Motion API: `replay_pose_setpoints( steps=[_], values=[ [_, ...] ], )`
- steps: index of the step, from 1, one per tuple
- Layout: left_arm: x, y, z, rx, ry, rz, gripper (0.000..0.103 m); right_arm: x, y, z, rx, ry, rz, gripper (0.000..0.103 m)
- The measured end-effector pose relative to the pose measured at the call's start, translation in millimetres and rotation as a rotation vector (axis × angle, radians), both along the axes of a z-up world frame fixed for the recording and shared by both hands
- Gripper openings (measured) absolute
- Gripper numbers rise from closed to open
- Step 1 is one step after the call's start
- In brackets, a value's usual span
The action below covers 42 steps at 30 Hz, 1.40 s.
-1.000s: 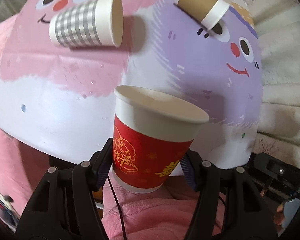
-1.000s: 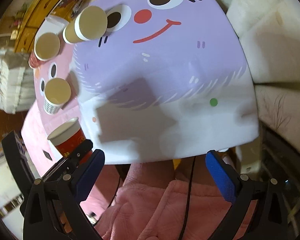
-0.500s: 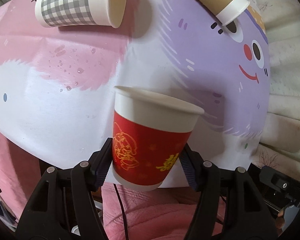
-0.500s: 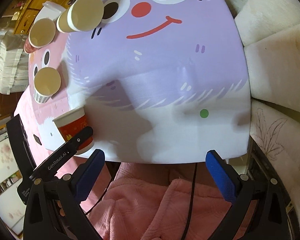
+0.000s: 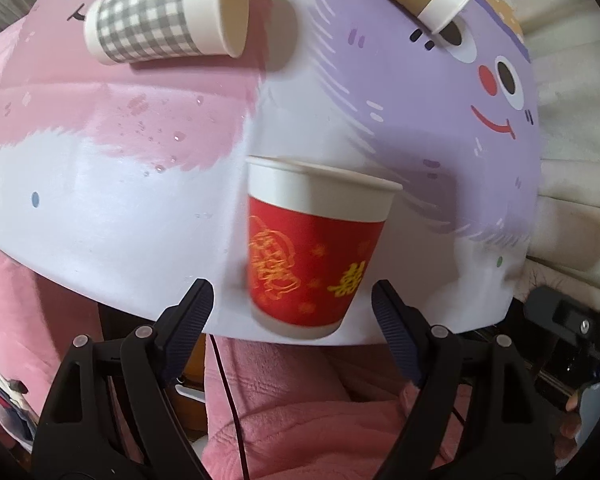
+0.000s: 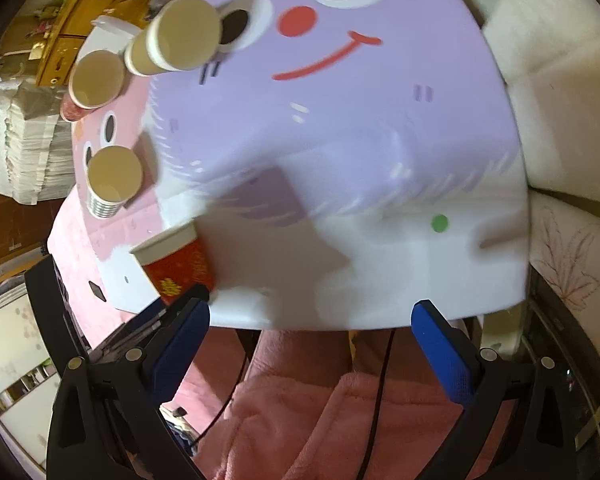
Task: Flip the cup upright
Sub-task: 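Close the right tool on the red cup while the left tool opens, then lift the red cup with the right tool and turn it opening up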
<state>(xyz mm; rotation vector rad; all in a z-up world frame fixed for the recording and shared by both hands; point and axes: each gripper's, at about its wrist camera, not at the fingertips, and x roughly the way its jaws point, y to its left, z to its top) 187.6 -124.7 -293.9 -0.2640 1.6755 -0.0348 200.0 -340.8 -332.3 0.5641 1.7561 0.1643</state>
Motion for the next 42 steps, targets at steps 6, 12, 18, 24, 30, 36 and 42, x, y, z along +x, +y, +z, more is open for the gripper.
replay_pose_setpoints(
  steps=[6,12,18,24,30,36,42],
  values=[
    [2.9,17.9,31.2,-0.034,-0.052,-0.061,0.079,0.1,25.6,16.8,-0.004,-0.105,-0.023,0.102],
    [0.6,47.2,57.0,-0.010,-0.100,-0.174,0.079,-7.0,55.0,21.7,-0.021,-0.138,-0.131,0.102],
    [-0.5,105.0,68.2,-0.009,-0.109,-0.219,0.079,-20.2,92.7,25.9,-0.023,-0.176,-0.214,0.102],
    [-3.4,143.1,70.7,0.022,-0.108,-0.307,0.079,-35.8,128.4,22.0,-0.080,-0.173,-0.270,0.102],
    [-6.4,157.1,66.2,0.047,-0.112,-0.392,0.079,-42.0,153.9,11.2,-0.117,-0.195,-0.286,0.102],
    [-7.8,163.0,53.9,0.075,-0.091,-0.432,0.079,-35.9,172.3,-8.3,-0.183,-0.217,-0.189,0.102],
    [-8.7,174.7,50.8,0.097,-0.078,-0.433,0.079,-28.3,181.8,-19.8,-0.225,-0.209,-0.164,0.101]
  ],
)
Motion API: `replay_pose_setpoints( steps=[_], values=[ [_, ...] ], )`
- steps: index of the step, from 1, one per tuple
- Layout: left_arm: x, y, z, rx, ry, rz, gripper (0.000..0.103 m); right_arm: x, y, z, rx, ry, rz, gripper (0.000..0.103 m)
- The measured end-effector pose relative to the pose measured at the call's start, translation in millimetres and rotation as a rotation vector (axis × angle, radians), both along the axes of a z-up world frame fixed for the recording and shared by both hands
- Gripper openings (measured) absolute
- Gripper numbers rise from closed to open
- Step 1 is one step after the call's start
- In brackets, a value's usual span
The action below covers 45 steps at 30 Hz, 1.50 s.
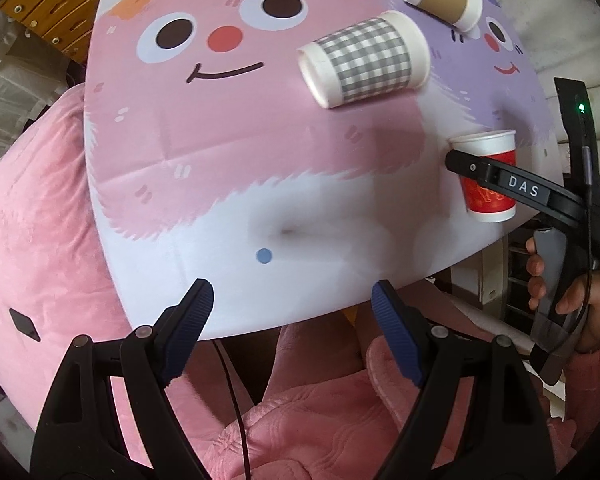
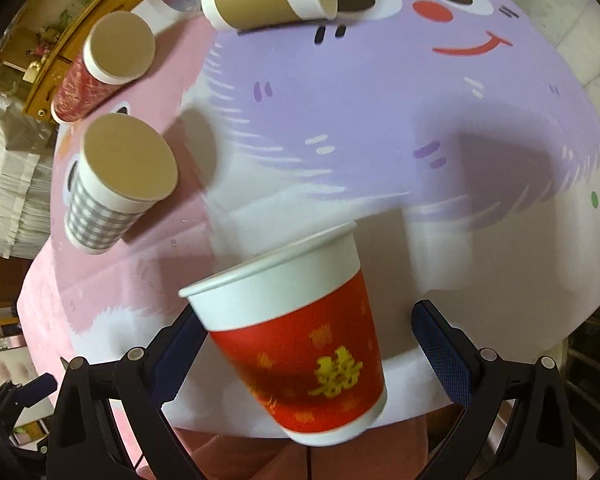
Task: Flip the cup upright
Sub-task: 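Lift the red cup with the right tool and turn it opening up, then lower the red cup onto the tablecloth and open the right tool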
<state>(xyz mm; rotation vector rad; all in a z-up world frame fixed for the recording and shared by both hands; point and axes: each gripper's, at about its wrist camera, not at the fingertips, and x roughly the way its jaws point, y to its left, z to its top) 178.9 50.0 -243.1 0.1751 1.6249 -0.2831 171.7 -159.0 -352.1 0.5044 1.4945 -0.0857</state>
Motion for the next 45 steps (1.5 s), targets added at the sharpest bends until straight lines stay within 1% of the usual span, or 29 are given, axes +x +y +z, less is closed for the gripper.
replay_pose_setpoints(
  steps=[3,4,5,6,10,13,15,19,21,24,25,26,29,33,37,39,41,43,45],
  values=[
    [2.0,6.9,1.4,-0.003,-0.002,0.017,0.079,4.8,4.1,3.0,-0.006,-0.010,0.013,0.093],
    [2.7,8.8,1.9,-0.007,-0.003,0.021,0.079,6.2,4.9,4.7,-0.019,-0.013,0.013,0.085],
    [3.3,9.9,2.2,-0.009,-0.002,0.023,0.079,7.3,5.7,7.5,-0.028,-0.020,0.015,0.073],
    [4.2,10.9,2.3,-0.012,-0.002,0.025,0.079,7.5,6.1,9.6,-0.031,-0.025,0.015,0.069],
    [5.7,11.0,1.9,-0.017,-0.001,0.026,0.079,11.3,7.1,18.6,0.007,-0.056,-0.008,0.068],
    [6.3,9.8,2.2,-0.020,-0.007,0.017,0.079,8.6,3.9,30.5,0.009,-0.123,-0.015,0.067],
    [7.8,9.4,2.3,-0.020,-0.010,0.017,0.079,8.2,3.9,40.9,-0.004,-0.192,-0.011,0.067],
    [12.7,11.1,6.0,-0.026,-0.021,0.022,0.079,-3.9,7.9,67.3,-0.109,-0.392,0.038,0.067],
    [13.8,11.7,8.8,-0.024,-0.024,0.018,0.079,-13.7,11.4,77.9,-0.157,-0.525,0.053,0.067],
    [12.7,12.5,10.2,-0.008,-0.023,0.009,0.079,-42.0,20.2,86.4,-0.216,-0.794,0.048,0.067],
    [11.9,12.8,10.4,0.001,-0.023,0.008,0.079,-47.0,24.3,83.8,-0.240,-0.850,0.044,0.067],
    [11.0,13.2,10.5,0.007,-0.023,0.009,0.079,-47.2,26.8,80.7,-0.259,-0.850,0.033,0.067],
    [7.2,15.6,10.0,0.014,-0.017,0.012,0.079,-43.5,30.1,71.9,-0.222,-0.873,-0.027,0.067],
    [-0.3,17.6,11.2,0.008,-0.018,0.012,0.079,-47.8,33.1,62.5,-0.221,-0.904,-0.059,0.067],
    [-5.4,18.6,12.7,0.014,-0.024,0.021,0.079,-52.0,30.1,50.5,-0.199,-0.890,-0.070,0.067],
    [-7.1,18.2,13.7,0.005,-0.026,0.027,0.079,-52.4,27.0,42.2,-0.186,-0.887,-0.078,0.067],
    [-8.3,17.7,15.4,-0.007,-0.030,0.034,0.079,-52.0,25.8,35.6,-0.185,-0.874,-0.066,0.067],
    [-9.5,17.1,17.2,-0.022,-0.038,0.040,0.079,-55.5,25.6,32.1,-0.194,-0.880,-0.051,0.067],
    [-11.6,17.1,18.7,-0.031,-0.045,0.051,0.079,-55.2,25.9,27.7,-0.190,-0.861,-0.016,0.064]
  ],
)
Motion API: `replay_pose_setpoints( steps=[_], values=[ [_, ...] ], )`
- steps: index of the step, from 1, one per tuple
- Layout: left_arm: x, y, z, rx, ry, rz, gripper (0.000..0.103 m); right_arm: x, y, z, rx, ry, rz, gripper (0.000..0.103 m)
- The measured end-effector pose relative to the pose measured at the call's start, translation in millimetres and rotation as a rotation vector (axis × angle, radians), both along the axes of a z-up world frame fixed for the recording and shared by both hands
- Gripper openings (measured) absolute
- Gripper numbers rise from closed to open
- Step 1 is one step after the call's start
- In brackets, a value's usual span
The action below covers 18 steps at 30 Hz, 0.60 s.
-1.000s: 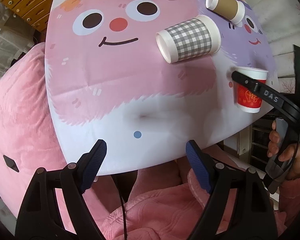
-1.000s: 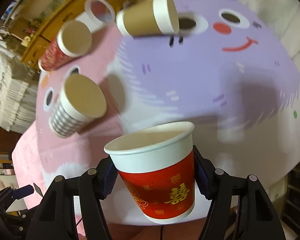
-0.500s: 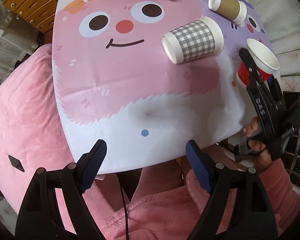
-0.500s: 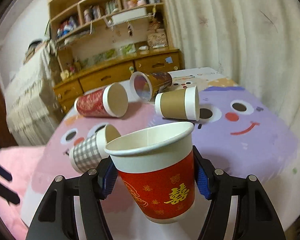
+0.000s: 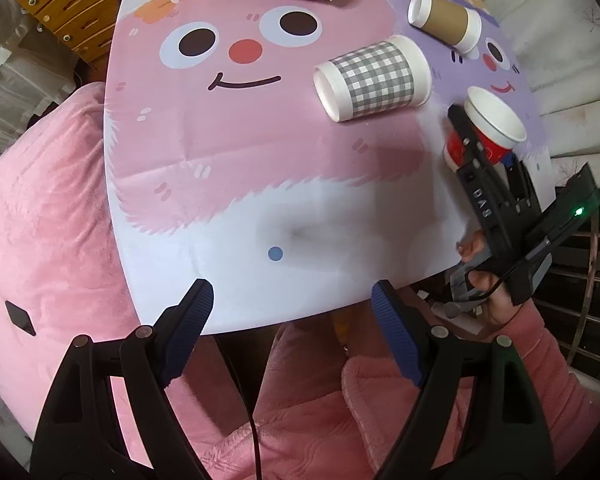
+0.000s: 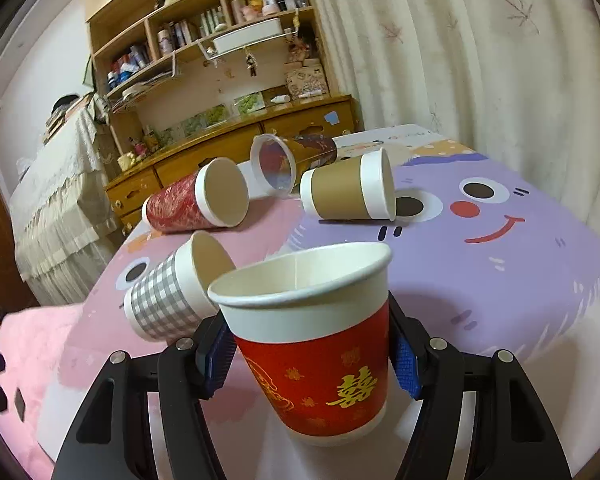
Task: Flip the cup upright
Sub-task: 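Lower the red cup onto the tablecloth and open the right tool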
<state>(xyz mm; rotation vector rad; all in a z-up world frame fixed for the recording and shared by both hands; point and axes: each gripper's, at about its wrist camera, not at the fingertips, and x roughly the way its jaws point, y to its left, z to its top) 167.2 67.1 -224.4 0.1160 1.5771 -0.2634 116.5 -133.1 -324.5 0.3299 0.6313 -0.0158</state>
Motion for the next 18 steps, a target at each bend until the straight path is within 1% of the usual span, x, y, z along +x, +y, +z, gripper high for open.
replay_pose_setpoints(
  steps=[5,11,12,14,17,18],
  values=[
    [-2.5,-0.8,0.7,-0.023,-0.003,0.025,0.079,-9.8,2.8,-11.6,-0.013,0.072,0.070,0.064],
    [-4.7,-7.4,-2.2,-0.043,0.006,0.037,0.079,-26.6,2.7,-17.8,-0.023,0.144,0.155,0.065],
    [-5.4,-8.8,-2.7,-0.045,0.006,0.037,0.079,-29.7,3.7,-17.0,-0.023,0.155,0.167,0.066],
    [-7.7,-12.8,-3.8,-0.054,0.007,0.037,0.079,-34.8,2.7,-17.6,-0.020,0.185,0.205,0.079],
    [-11.4,-17.8,-5.4,-0.054,0.012,0.030,0.079,-43.8,5.0,-11.8,-0.047,0.212,0.249,0.087],
    [-13.3,-19.2,-5.9,-0.051,0.012,0.027,0.079,-47.3,5.2,-9.2,-0.053,0.229,0.268,0.087]
  ],
)
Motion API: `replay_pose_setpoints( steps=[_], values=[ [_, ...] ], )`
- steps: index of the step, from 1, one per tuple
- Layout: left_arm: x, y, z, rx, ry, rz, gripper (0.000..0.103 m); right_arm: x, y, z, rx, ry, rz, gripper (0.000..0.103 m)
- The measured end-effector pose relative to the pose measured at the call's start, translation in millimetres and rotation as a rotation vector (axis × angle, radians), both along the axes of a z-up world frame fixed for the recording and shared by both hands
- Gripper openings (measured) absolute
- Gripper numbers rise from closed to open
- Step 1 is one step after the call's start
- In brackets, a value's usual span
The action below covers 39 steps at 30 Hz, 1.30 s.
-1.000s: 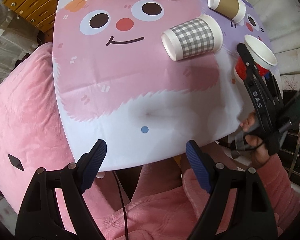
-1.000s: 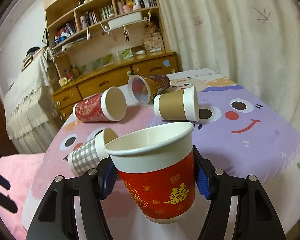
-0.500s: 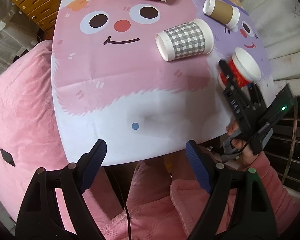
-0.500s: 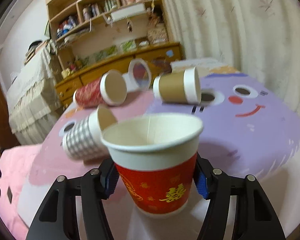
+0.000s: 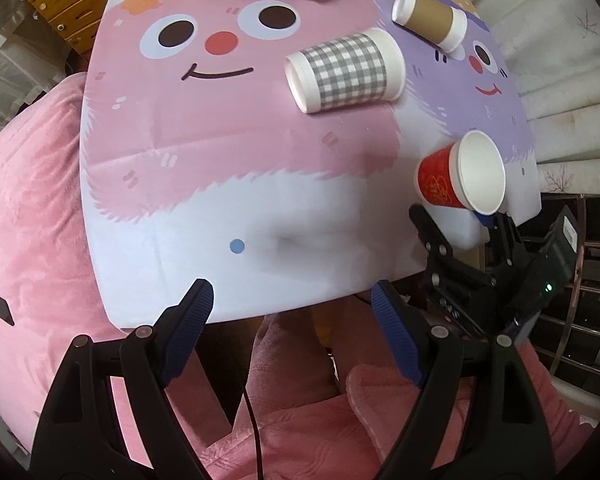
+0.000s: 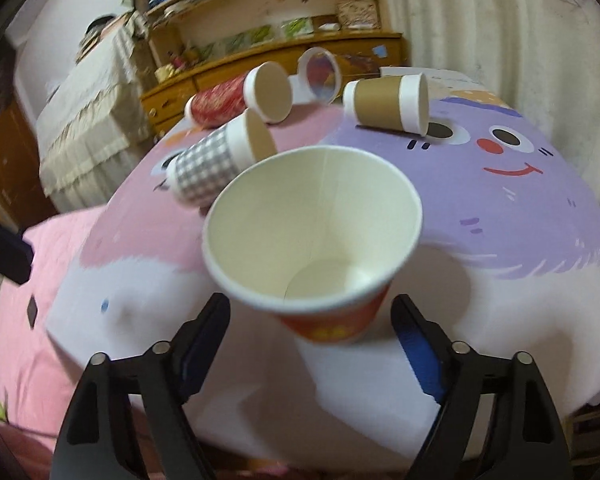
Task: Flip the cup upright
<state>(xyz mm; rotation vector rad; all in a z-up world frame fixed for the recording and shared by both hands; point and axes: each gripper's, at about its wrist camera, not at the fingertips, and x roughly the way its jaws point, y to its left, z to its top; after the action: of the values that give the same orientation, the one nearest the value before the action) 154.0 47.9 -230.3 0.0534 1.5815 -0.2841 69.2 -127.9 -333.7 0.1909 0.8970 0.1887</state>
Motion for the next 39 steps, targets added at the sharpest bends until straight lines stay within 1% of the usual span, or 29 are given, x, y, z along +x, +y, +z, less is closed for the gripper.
replay_pose_setpoints(
  steps=[1,3,4,6,7,10,11,13,15,17,19,20,23,24,26,28,29,32,34,37,39],
  values=[
    [-2.1,-1.6,-0.4,0.004,0.001,-0.004,0.079,-2.5,0.2,2.9,-0.003,0.013,0.016,0.088],
    [-6.6,-3.7,-0.1,0.012,0.000,-0.009,0.079,-5.4,-1.1,10.2,-0.028,0.081,0.045,0.089],
    [-9.3,-4.0,0.9,0.012,-0.005,-0.009,0.079,-5.9,-1.7,15.4,-0.034,0.131,0.053,0.089],
    [-13.2,-2.2,4.5,0.011,-0.025,0.007,0.079,-6.6,-7.6,27.2,0.006,0.230,0.065,0.090],
    [-15.0,-0.2,7.2,0.009,-0.037,0.026,0.079,-7.6,-13.3,35.6,0.047,0.274,0.066,0.091],
    [-18.7,3.3,18.7,-0.006,-0.069,0.079,0.079,-13.7,-24.5,62.0,0.118,0.336,0.042,0.092],
    [-19.4,4.2,23.0,-0.019,-0.072,0.084,0.079,-15.2,-28.9,74.9,0.142,0.374,0.032,0.095],
    [-22.3,2.2,34.8,-0.057,-0.075,0.082,0.079,-23.7,-30.2,101.1,0.184,0.421,0.017,0.103],
    [-25.6,-1.2,50.6,-0.069,-0.097,0.071,0.079,-27.6,-34.3,126.2,0.217,0.444,0.018,0.103],
    [-31.6,-7.0,71.5,-0.074,-0.140,0.059,0.079,-31.8,-35.1,150.3,0.221,0.456,0.025,0.103],
    [-37.5,-15.0,95.3,-0.078,-0.191,0.054,0.079,-37.3,-39.7,176.3,0.213,0.450,0.022,0.103],
    [-42.7,-20.7,113.0,-0.082,-0.234,0.054,0.079,-39.5,-40.8,187.4,0.214,0.437,0.024,0.103],
    [-56.2,-35.2,145.6,-0.073,-0.317,0.056,0.079,-47.3,-47.8,220.8,0.201,0.388,0.011,0.103],
    [-60.7,-40.7,155.8,-0.065,-0.339,0.056,0.079,-51.0,-51.5,230.6,0.182,0.367,0.002,0.103],
    [-70.0,-50.9,173.7,-0.061,-0.394,0.070,0.079,-59.3,-58.4,254.9,0.138,0.299,-0.004,0.103],
    [-81.5,-60.2,192.9,-0.051,-0.492,0.086,0.079,-64.0,-66.9,271.0,0.123,0.252,-0.019,0.103],
    [-84.3,-62.9,200.1,-0.040,-0.525,0.090,0.079,-66.4,-72.8,278.6,0.124,0.231,-0.032,0.103],
    [-100.6,-75.3,214.7,0.021,-0.642,0.105,0.079,-75.0,-90.6,294.6,0.151,0.175,-0.069,0.103],
    [-110.6,-80.4,219.3,0.047,-0.677,0.121,0.079,-81.9,-98.7,302.7,0.131,0.143,-0.101,0.103],
    [-120.5,-83.2,218.1,0.055,-0.673,0.151,0.079,-93.2,-104.6,313.0,0.102,0.092,-0.109,0.103],
    [-126.2,-82.1,215.7,0.058,-0.674,0.180,0.079,-98.7,-104.0,316.0,0.063,0.048,-0.115,0.103]
  ],
)
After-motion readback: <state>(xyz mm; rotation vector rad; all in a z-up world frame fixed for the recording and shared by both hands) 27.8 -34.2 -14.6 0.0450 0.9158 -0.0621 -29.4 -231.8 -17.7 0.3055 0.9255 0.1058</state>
